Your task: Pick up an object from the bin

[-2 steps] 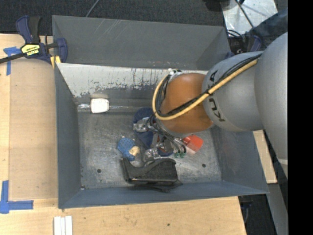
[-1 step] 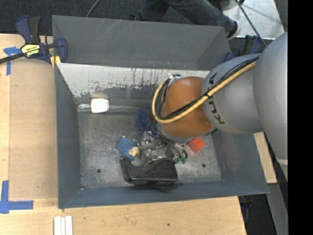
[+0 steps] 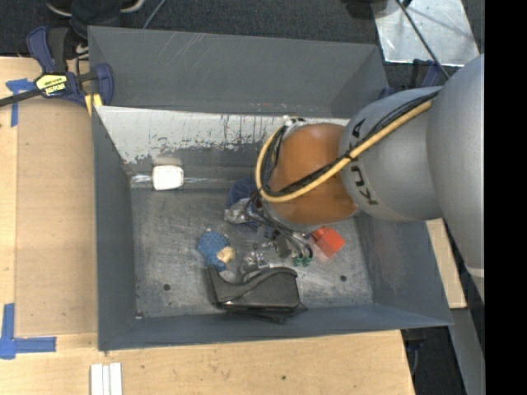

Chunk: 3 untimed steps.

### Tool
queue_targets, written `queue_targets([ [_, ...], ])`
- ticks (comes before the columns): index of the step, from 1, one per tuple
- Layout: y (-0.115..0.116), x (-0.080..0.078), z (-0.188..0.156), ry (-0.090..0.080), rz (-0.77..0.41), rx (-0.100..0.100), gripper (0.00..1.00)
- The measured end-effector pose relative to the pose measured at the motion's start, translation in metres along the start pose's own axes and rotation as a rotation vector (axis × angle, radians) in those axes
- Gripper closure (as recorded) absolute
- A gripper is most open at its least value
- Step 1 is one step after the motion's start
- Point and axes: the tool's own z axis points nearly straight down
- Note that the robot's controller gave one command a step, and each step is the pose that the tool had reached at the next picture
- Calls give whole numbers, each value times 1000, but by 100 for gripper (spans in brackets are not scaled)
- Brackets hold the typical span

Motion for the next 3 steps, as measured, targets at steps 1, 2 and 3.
queue_targets([
  [1, 39, -24, 9, 58, -230, 1, 0],
  [2, 40, -24, 8, 56, -227, -1, 100],
  [3, 19, -44, -124, 60, -483, -11, 100],
])
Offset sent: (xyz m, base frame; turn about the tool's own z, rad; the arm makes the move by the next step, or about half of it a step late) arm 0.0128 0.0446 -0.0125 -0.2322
